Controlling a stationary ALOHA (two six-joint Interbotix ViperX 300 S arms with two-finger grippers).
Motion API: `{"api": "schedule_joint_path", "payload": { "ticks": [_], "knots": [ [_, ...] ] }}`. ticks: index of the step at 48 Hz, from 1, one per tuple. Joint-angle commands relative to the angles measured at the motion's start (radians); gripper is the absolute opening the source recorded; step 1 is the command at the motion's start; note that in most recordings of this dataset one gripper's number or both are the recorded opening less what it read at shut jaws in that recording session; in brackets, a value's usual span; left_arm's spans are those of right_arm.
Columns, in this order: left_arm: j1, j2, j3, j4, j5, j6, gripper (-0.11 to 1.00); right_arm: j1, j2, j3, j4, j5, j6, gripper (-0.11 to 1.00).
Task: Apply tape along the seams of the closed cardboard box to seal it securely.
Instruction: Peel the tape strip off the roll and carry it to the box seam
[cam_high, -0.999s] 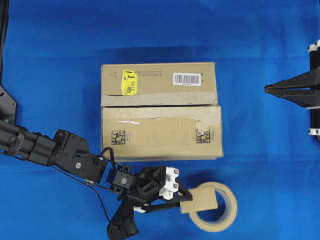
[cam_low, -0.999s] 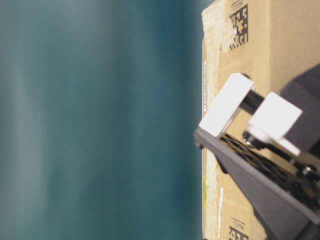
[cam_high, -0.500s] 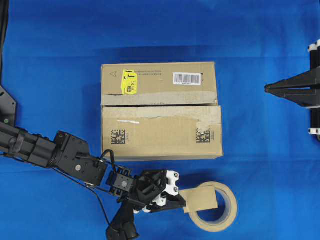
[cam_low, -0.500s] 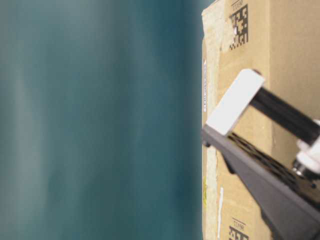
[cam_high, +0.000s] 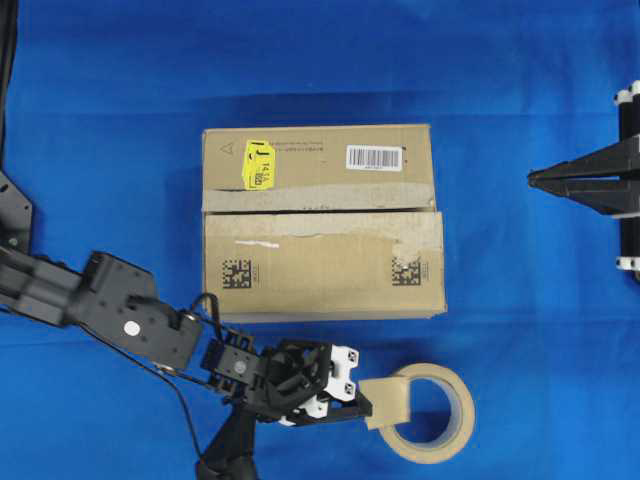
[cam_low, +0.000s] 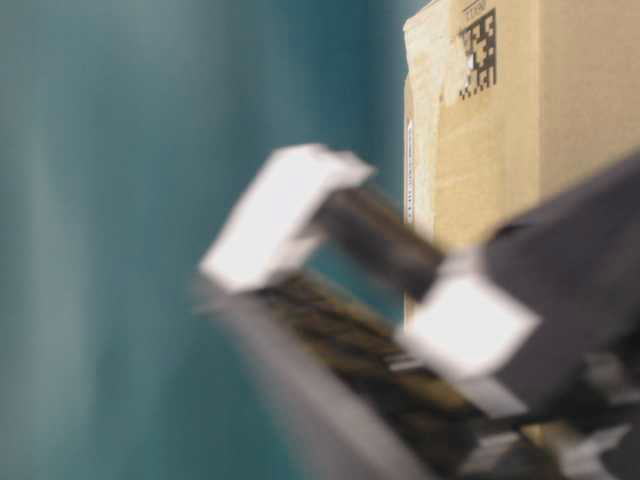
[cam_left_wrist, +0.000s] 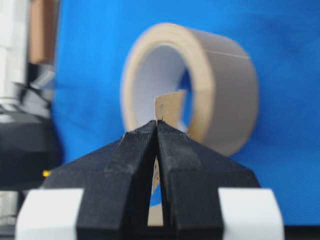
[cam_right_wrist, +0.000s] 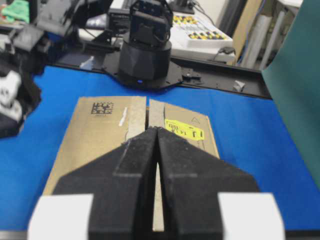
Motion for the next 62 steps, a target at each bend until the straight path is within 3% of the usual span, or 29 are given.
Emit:
{"api": "schedule_joint_path", "payload": {
  "ticks": [1,15,32,43,62],
  "knots": [
    [0.014,-0.084,-0.023,-0.002,0.018,0.021,0.0,-0.002,0.005,-0.029,-0.002,-0.005,0.005,0.0],
    [0.109,-0.247,0.008,0.0,0.1,0.114,0.0,-0.002,0.006,-0.031,0.002,-0.006,0.011,0.0],
    [0.256,-0.356,0.078,0.002,0.129,0.288,0.0,-0.002,0.028,-0.026,0.002,-0.011,0.011,0.0],
    [0.318,-0.4,0.121,0.002,0.15,0.319,0.0,-0.002,0.051,-0.023,0.002,-0.031,0.009,0.0],
    [0.348,-0.414,0.143,0.003,0.25,0.333,0.0,-0.002,0.084,-0.021,0.002,-0.066,0.003,0.0]
  ]
}}
